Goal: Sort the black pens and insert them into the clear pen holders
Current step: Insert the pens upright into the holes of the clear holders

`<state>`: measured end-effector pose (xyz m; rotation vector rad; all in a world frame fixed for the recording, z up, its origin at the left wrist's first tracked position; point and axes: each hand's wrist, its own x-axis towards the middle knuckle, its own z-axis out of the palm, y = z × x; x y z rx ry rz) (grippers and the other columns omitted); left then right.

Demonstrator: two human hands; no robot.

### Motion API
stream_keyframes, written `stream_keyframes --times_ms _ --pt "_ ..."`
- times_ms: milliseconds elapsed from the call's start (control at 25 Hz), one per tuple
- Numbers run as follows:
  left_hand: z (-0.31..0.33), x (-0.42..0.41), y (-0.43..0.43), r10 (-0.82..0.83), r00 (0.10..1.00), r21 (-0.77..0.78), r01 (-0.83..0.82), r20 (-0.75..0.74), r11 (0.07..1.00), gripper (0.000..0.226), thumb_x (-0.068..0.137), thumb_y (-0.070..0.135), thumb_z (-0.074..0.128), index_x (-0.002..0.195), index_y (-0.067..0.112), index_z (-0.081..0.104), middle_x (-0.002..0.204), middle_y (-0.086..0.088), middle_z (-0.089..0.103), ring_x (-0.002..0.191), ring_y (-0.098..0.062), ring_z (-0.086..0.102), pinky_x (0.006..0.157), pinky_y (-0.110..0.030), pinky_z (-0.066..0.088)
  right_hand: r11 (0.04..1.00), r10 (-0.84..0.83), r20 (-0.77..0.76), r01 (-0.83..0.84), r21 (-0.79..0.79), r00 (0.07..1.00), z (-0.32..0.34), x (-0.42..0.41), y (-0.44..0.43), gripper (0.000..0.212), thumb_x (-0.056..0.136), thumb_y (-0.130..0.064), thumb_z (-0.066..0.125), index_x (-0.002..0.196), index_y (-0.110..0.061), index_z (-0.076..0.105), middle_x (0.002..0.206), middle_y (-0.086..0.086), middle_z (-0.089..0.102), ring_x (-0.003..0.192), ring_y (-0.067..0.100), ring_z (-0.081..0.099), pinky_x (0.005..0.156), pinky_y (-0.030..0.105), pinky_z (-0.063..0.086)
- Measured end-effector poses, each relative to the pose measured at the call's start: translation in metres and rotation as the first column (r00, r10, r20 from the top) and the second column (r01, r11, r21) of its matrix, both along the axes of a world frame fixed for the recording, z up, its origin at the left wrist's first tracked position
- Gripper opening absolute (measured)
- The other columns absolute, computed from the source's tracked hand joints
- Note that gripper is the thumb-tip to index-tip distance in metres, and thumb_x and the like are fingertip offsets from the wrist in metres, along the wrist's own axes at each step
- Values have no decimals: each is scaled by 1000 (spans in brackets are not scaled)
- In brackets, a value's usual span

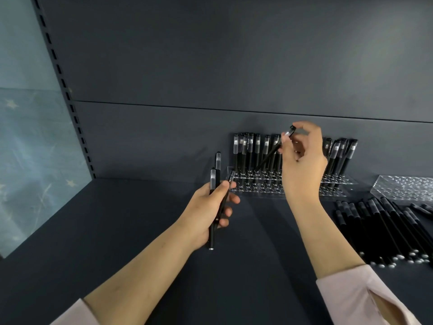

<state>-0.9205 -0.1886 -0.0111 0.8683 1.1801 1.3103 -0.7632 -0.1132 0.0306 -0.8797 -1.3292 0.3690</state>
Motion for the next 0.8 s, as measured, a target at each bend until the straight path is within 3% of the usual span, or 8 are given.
stream_keyframes --times_ms 160,320,520,640,800 --pt "0 0 0 -3 999 -23 2 -36 1000 25 100 35 49 110 15 61 64 2 57 41 -7 33 36 -18 23 1000 6 71 -7 4 997 -3 -4 2 23 97 -16 55 119 -25 53 101 -1 68 89 12 67 79 15 51" --pt "0 1 2 24 999 -84 -20 45 996 15 103 24 42 96 10 43 63 0 51 38 -7 30 32 -16 21 1000 25 83 -25 0 996 -2 -7 3 23 97 -18 57 118 -27 54 100 -3 67 89 10 67 81 18 53" --pt "0 0 4 35 996 -22 -33 84 999 7 100 12 40 98 8 46 70 -3 53 41 -8 34 34 -18 24 997 -30 241 13 70 970 -8 -12 10 26 94 -14 61 119 -19 59 96 -3 67 84 6 65 78 13 51" --pt "1 1 1 38 997 12 -39 64 999 12 102 16 47 106 6 52 78 -5 61 47 -9 43 39 -20 30 990 -96 398 47 132 912 -14 -14 17 32 94 -13 60 126 -15 61 98 -4 62 81 7 59 76 17 52" --pt "4 -1 -1 25 1000 21 -25 -7 999 14 101 26 49 112 18 55 79 0 70 49 -12 47 41 -22 32 986 -139 575 60 155 807 -23 -9 28 42 95 -11 57 137 -16 53 102 3 58 85 13 54 78 29 51"
